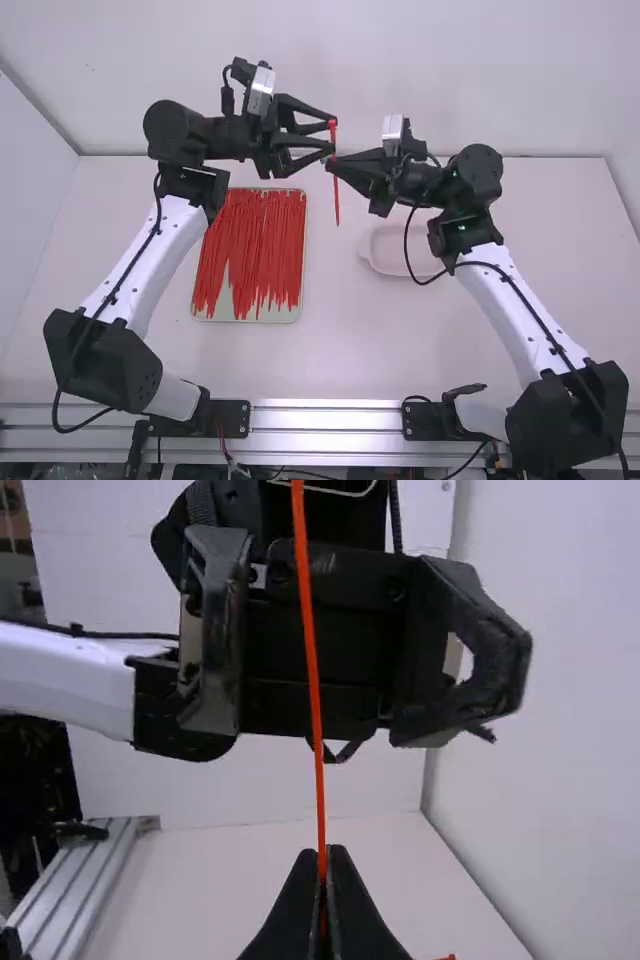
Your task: Fasten the cable tie
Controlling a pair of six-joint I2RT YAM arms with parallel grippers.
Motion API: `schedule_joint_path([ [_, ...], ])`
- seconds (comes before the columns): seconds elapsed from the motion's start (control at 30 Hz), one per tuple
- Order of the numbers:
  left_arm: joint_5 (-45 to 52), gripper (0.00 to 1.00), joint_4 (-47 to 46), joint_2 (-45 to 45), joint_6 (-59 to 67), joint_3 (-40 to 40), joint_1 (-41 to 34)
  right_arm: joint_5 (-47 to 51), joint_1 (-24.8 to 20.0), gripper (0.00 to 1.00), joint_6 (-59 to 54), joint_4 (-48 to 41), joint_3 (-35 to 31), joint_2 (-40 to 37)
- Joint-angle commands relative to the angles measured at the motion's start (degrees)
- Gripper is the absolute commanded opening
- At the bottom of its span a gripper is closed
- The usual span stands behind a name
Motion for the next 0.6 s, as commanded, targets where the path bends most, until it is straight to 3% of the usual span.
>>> schedule_joint_path([
  [0.0,0.74,0.49,0.96,-0.15,-1.49,1.49,-0.13,-0.37,-0.11,0.00,2.62,0.24,1.92,0.44],
  [0.2,0.85,0.34,7.48,-0.15,-6.69,1.49,-0.22,-0.33,-0.74,0.00,3.91,-0.17,1.92,0.44],
  [0.5,0.02,0.30,6.67,-0.11,-4.33,1.49,-0.90,-0.33,-0.63,0.00,3.93,-0.22,1.92,0.44],
  [0.57,-2.21,0.30,2.38,-0.11,-1.40,1.46,-1.31,-0.35,-0.74,0.00,3.93,-0.35,1.92,0.44],
])
